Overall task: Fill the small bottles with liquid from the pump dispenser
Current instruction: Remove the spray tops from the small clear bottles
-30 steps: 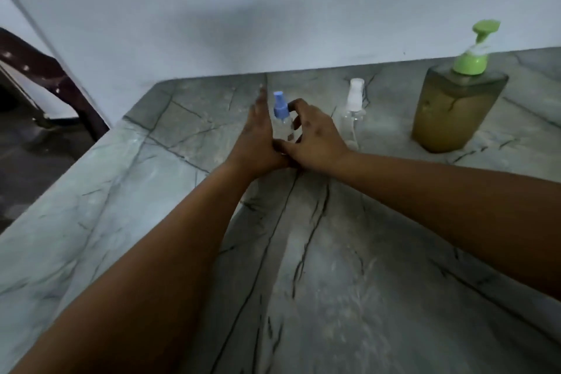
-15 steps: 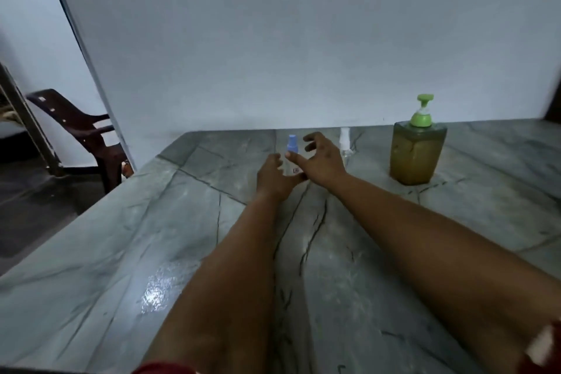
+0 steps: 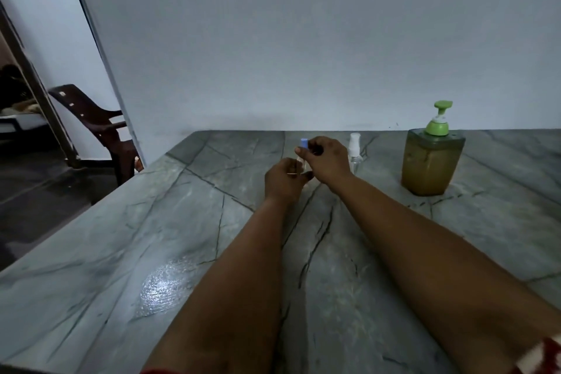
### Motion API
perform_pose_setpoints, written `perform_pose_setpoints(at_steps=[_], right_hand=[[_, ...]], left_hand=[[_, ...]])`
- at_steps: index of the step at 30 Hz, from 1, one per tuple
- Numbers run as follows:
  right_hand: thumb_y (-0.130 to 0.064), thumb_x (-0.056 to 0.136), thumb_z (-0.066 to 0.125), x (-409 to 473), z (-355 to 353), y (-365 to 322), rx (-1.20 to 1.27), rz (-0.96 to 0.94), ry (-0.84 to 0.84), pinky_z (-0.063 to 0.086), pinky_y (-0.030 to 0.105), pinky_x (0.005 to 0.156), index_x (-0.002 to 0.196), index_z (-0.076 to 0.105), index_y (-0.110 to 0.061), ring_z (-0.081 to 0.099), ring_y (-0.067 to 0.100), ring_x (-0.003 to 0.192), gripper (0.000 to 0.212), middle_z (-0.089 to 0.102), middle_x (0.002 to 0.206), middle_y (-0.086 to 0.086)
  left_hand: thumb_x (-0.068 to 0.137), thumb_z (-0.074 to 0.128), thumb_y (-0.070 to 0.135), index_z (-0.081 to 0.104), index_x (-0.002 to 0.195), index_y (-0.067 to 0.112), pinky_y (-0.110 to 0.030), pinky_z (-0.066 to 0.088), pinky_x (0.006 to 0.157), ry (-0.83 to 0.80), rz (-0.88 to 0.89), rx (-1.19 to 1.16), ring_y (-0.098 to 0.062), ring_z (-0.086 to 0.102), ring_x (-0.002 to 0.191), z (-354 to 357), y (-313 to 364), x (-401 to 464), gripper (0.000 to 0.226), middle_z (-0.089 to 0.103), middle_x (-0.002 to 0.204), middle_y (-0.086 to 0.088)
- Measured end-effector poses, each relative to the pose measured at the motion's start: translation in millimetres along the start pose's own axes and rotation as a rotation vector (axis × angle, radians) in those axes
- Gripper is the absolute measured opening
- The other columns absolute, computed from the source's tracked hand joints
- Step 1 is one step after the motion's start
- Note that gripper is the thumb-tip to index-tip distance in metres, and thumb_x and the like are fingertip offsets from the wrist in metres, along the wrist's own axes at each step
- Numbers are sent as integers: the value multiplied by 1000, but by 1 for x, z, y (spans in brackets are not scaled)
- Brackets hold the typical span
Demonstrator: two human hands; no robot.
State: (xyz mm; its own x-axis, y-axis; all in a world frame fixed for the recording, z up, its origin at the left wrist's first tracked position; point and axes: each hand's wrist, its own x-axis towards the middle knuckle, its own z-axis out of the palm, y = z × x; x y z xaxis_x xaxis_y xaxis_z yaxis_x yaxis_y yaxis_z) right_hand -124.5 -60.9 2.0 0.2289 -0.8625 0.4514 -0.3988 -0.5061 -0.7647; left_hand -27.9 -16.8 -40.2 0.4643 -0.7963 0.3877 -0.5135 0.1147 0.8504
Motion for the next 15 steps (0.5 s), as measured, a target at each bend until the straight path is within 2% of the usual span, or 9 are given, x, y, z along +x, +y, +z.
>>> perform_pose_setpoints(at_steps=[3, 5, 7, 9, 12, 15], right_hand=[[-28, 92, 60, -2, -1, -2, -26, -25, -34, 38, 19, 77, 111, 66, -6, 60, 17, 94, 30, 68, 109, 9], [-22, 98, 49, -1, 3, -2, -6, -25, -68, 38, 20, 80, 122, 58, -9, 60, 23, 102, 29, 65, 116, 11], [-21, 100, 44, -2, 6, -2, 91, 15, -104, 39, 24, 76, 131, 44, -13, 57, 22, 94, 33, 62, 116, 13], [-31, 97, 51, -4, 5, -3, 153, 37, -122, 40, 25, 74, 131, 38, -14, 55, 18, 90, 41, 61, 110, 8], [-35, 89, 63, -5, 7, 0, 111, 41, -87, 40, 24, 75, 122, 44, -11, 56, 16, 92, 45, 58, 107, 1], [-33, 89, 63, -2, 7, 2, 111, 100, -51, 41, 24, 78, 116, 52, -11, 54, 14, 94, 37, 58, 106, 0]], left_hand=[[80, 76, 19, 62, 88, 13, -10, 41, 62, -18, 14, 56, -9, 59, 74, -1, 0, 1, 17, 64, 83, 2], [81, 74, 18, 63, 89, 11, -20, 45, 68, -3, 32, 105, -14, 60, 76, 0, -1, 2, 15, 66, 85, -3], [82, 73, 18, 64, 87, 8, -27, 47, 71, 10, 67, 136, -19, 61, 77, 1, -2, 1, 15, 68, 87, -8], [83, 72, 17, 67, 93, 7, -27, 48, 73, -1, 105, 137, -19, 64, 81, 0, -1, -1, 16, 71, 92, -9], [84, 71, 17, 67, 108, 9, -23, 47, 75, -10, 133, 133, -14, 63, 84, -1, -1, -1, 26, 72, 99, -7], [80, 75, 20, 66, 99, 8, -31, 52, 77, -5, 85, 140, -18, 65, 83, -1, -2, 2, 24, 71, 94, -7]])
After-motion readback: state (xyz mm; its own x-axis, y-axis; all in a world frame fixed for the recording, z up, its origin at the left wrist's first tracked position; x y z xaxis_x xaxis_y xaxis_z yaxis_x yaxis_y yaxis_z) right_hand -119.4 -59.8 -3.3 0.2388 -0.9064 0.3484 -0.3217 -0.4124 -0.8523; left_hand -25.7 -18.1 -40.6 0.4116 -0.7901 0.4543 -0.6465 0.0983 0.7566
